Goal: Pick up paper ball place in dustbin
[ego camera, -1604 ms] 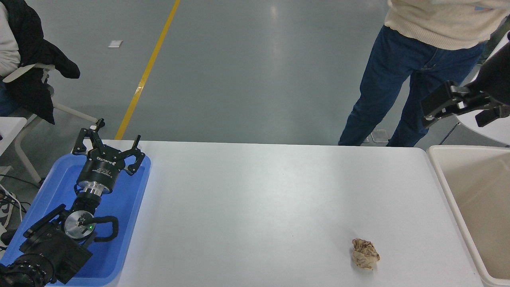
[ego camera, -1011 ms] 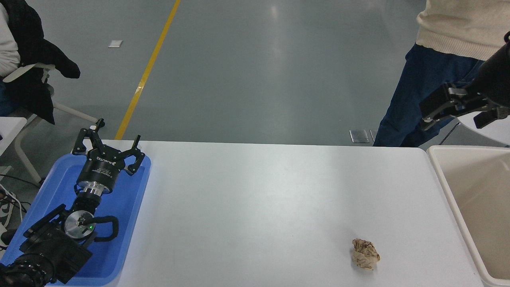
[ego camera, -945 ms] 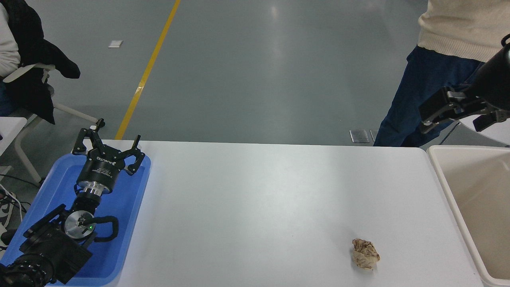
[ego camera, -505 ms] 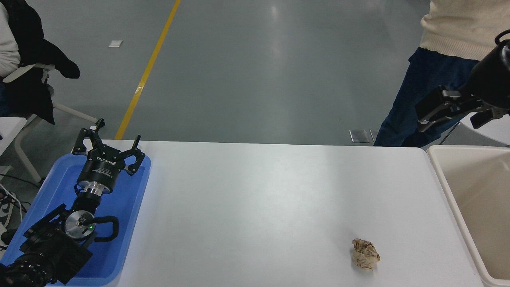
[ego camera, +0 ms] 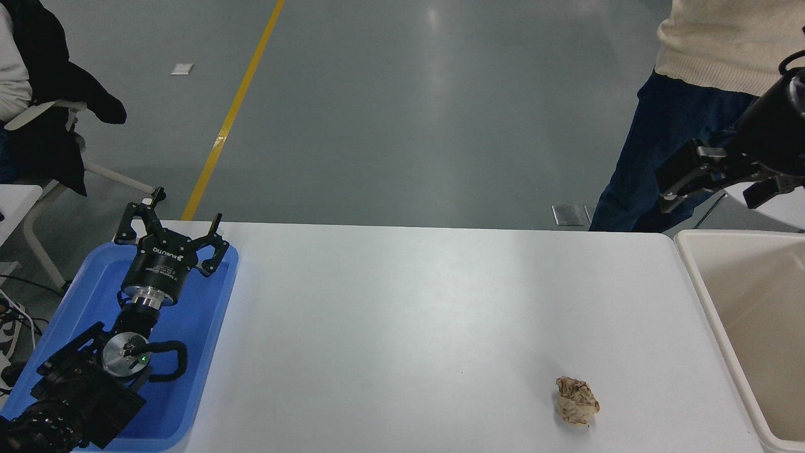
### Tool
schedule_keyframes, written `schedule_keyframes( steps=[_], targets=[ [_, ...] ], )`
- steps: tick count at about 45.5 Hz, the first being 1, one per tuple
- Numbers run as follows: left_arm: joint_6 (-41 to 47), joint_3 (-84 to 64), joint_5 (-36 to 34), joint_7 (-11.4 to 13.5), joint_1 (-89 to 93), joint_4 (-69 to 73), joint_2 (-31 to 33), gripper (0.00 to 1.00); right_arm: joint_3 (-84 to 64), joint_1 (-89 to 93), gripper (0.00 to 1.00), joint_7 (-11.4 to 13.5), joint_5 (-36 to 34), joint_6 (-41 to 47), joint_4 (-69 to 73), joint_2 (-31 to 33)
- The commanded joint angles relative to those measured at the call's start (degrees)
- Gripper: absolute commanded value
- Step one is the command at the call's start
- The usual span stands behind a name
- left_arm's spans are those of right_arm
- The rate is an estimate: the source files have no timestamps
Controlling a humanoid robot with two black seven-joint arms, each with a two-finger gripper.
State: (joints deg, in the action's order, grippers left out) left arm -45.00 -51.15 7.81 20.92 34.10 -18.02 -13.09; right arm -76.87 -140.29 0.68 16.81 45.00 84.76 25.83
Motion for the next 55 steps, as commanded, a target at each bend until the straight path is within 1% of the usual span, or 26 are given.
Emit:
schedule_keyframes(
  steps=[1, 13, 17, 22, 31, 34, 39, 49, 55],
  targets=[
    [0.0, 0.0, 0.01, 0.0, 0.0, 0.09, 0.0, 1.0, 0.58, 8.0, 1.0, 0.02, -0.55, 0.0, -0.29, -0.43],
    [0.0, 0.0, 0.01, 0.0, 0.09, 0.0, 0.0, 1.0, 6.55, 20.04, 1.0, 0.02, 0.15, -0.17, -1.0, 1.15],
    [0.0, 0.0, 0.01, 0.0, 0.0, 0.0, 0.0, 1.0, 10.32, 25.4, 1.0, 0.11, 0.32, -6.05, -1.17, 2.38],
    [0.0, 0.0, 0.01, 0.0, 0.0, 0.0, 0.0, 1.0, 13.32, 30.58, 1.0, 0.37, 0.85, -11.76, -1.17, 2.3],
    [0.0, 0.0, 0.01, 0.0, 0.0, 0.0, 0.0, 1.0, 14.99, 37.88, 0.98, 0.29, 3.75, -23.72, -2.23, 2.03],
    [0.0, 0.0, 0.01, 0.0, 0.0, 0.0, 0.08, 1.0, 14.99, 40.61, 0.98, 0.29, 3.93, -26.27, -2.23, 1.77],
    [0.0, 0.0, 0.01, 0.0, 0.09, 0.0, 0.08, 1.0, 16.57, 43.86, 0.98, 0.29, 5.07, -27.25, -2.23, 1.07],
    [0.0, 0.0, 0.01, 0.0, 0.0, 0.0, 0.08, 1.0, 21.58, 49.05, 0.98, 0.29, 5.07, -27.16, -1.88, -0.69],
    [0.0, 0.0, 0.01, 0.0, 0.0, 0.0, 0.08, 1.0, 23.87, 50.37, 0.99, 0.29, 5.07, -27.42, -2.05, -0.69]
  ],
)
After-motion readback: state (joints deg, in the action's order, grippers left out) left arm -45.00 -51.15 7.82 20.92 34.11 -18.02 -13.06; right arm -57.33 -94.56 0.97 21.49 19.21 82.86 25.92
